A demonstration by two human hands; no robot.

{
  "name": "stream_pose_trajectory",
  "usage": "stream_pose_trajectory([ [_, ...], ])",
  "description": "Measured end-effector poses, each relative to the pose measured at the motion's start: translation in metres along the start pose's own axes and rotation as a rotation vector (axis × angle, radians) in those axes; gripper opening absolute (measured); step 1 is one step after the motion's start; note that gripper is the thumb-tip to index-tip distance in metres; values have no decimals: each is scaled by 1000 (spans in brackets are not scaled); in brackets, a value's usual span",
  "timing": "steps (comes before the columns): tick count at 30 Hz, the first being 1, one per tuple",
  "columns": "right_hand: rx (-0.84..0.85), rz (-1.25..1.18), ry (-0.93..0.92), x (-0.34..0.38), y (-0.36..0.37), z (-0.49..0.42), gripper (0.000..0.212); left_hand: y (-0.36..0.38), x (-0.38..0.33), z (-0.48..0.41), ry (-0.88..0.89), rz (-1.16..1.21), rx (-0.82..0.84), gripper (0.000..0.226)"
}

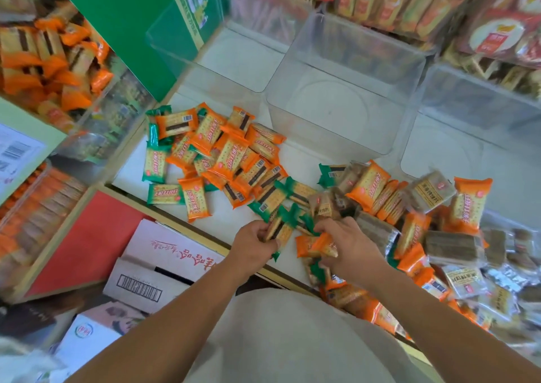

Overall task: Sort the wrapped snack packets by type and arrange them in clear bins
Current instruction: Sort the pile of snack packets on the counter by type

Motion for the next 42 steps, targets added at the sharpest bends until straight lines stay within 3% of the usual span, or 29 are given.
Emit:
stream_pose_trajectory([
  [4, -56, -197, 48, 3, -8, -2, 55, 3, 2, 1, 5, 21, -60, 23],
  [9, -301, -789, 153, 17, -24, 4, 46, -8, -7, 5, 164, -123, -217, 24],
  [11, -428, -999, 207, 24, -31, 4, 46, -12, -12, -7, 241, -259, -300, 28],
  [14, -516, -1196, 241, 31, -38, -1, 48, -8, -20, -25, 188, -476, -310, 36],
  [19, -483, -1288, 281, 32, -44, -11, 51, -11, -29, -33, 141, -438, -372, 52],
  [22, -490, -1347, 279, 35, -49, -19, 51, -18, -29, -36, 136, -261, -253, 67],
  [27, -467, -1390, 297, 55, -45, -45, 49, -42, -20, -25, 140, -100, -178, 38],
  [32, -463, -1314, 250, 105, -33, -73, 40, -111, -6, 2, -16, 184, -458, 33],
  [37, -377, -1368, 225, 163, -25, -103, 41, -202, 8, -19, -190, 272, -713, 38],
  [39, -382, -1357, 215, 183, -28, -114, 40, -230, 9, -36, -206, 236, -669, 33],
  [42, -482, -1323, 172, 211, -40, -135, 41, -246, 7, -49, -218, 173, -449, 22],
])
Point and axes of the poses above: each hand's wrist, its own z-axis away from the middle knuckle, its own y-axis out of the palm, x = y × z, the point moved 2 cm from there along -z, towards the middle knuckle, and after that the axes turned 10 degrees about -z, right-handed, at the moved point
